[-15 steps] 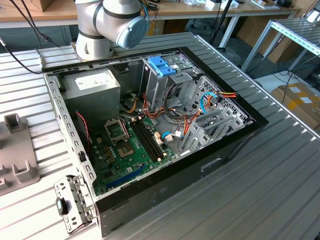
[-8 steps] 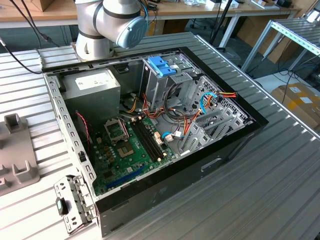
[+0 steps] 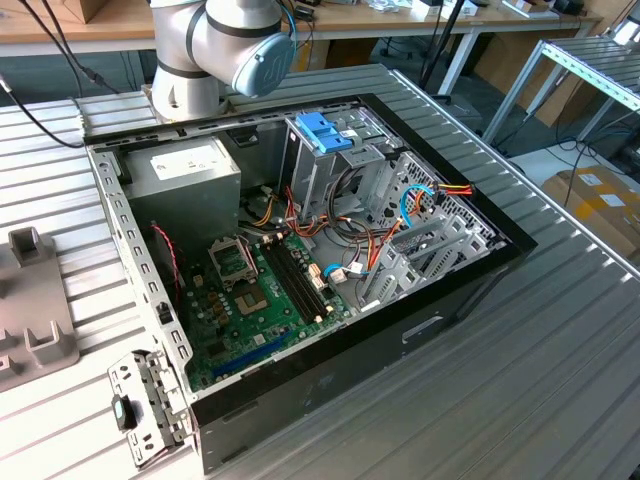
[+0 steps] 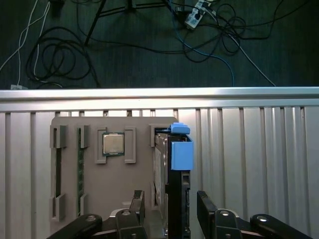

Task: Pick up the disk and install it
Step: 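Pick up the disk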

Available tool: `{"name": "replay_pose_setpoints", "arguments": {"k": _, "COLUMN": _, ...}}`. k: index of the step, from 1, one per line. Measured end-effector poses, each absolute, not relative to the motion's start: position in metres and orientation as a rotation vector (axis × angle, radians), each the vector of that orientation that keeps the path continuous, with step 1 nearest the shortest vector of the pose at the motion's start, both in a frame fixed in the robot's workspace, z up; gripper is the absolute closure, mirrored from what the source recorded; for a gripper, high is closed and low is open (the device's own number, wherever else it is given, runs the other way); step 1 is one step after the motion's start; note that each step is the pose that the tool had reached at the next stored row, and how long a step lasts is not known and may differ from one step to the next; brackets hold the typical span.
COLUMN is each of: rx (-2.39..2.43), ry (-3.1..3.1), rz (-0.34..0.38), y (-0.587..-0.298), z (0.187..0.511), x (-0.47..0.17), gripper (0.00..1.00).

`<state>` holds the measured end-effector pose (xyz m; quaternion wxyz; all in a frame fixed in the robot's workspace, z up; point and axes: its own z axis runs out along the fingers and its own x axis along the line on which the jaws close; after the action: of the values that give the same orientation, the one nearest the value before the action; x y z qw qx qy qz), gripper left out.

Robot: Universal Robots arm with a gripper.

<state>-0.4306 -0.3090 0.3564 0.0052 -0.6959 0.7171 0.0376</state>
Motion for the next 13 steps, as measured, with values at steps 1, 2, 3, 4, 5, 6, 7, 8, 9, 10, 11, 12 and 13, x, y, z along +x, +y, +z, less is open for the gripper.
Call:
{"name": "replay_pose_setpoints", "arguments": {"k": 1, "rx": -2.179, "ry": 2.245, "rz": 0.118, "y": -0.3089, "z": 0.3564, "x": -0.4306, "gripper": 0.46}}
{"name": "replay_pose_setpoints", "arguments": {"k": 2, "rx": -2.178, "ry": 2.245, "rz": 0.119, "y": -0.3088, "z": 0.3563, "x": -0.4306, "gripper": 0.46}}
{"name": "replay_pose_setpoints", "arguments": {"k": 3, "rx": -2.178, "ry": 2.244, "rz": 0.12, "y": -0.3087, "z": 0.3563, "x": -0.4306, "gripper": 0.46}}
{"name": "replay_pose_setpoints", "arguments": {"k": 4, "rx": -2.177, "ry": 2.243, "rz": 0.122, "y": -0.3085, "z": 0.3562, "x": -0.4306, "gripper": 0.46}}
{"name": "replay_pose_setpoints", "arguments": {"k": 5, "rx": -2.177, "ry": 2.243, "rz": 0.123, "y": -0.3083, "z": 0.356, "x": -0.4306, "gripper": 0.46}}
{"name": "replay_pose_setpoints", "arguments": {"k": 6, "rx": -2.176, "ry": 2.242, "rz": 0.125, "y": -0.3082, "z": 0.3559, "x": -0.4306, "gripper": 0.46}}
{"name": "replay_pose_setpoints", "arguments": {"k": 7, "rx": -2.176, "ry": 2.242, "rz": 0.126, "y": -0.3081, "z": 0.3558, "x": -0.4306, "gripper": 0.46}}
{"name": "replay_pose_setpoints", "arguments": {"k": 8, "rx": -2.175, "ry": 2.241, "rz": 0.126, "y": -0.3081, "z": 0.3557, "x": -0.4306, "gripper": 0.46}}
{"name": "replay_pose_setpoints", "arguments": {"k": 9, "rx": -2.175, "ry": 2.241, "rz": 0.127, "y": -0.308, "z": 0.3556, "x": -0.4306, "gripper": 0.46}}
{"name": "replay_pose_setpoints", "arguments": {"k": 10, "rx": -2.175, "ry": 2.241, "rz": 0.127, "y": -0.308, "z": 0.3556, "x": -0.4306, "gripper": 0.46}}
{"name": "replay_pose_setpoints", "arguments": {"k": 11, "rx": -2.175, "ry": 2.241, "rz": 0.128, "y": -0.3079, "z": 0.3555, "x": -0.4306, "gripper": 0.46}}
{"name": "replay_pose_setpoints", "arguments": {"k": 12, "rx": -2.175, "ry": 2.24, "rz": 0.128, "y": -0.3079, "z": 0.3554, "x": -0.4306, "gripper": 0.46}}
{"name": "replay_pose_setpoints", "arguments": {"k": 13, "rx": -2.174, "ry": 2.24, "rz": 0.129, "y": -0.3079, "z": 0.3554, "x": -0.4306, "gripper": 0.46}}
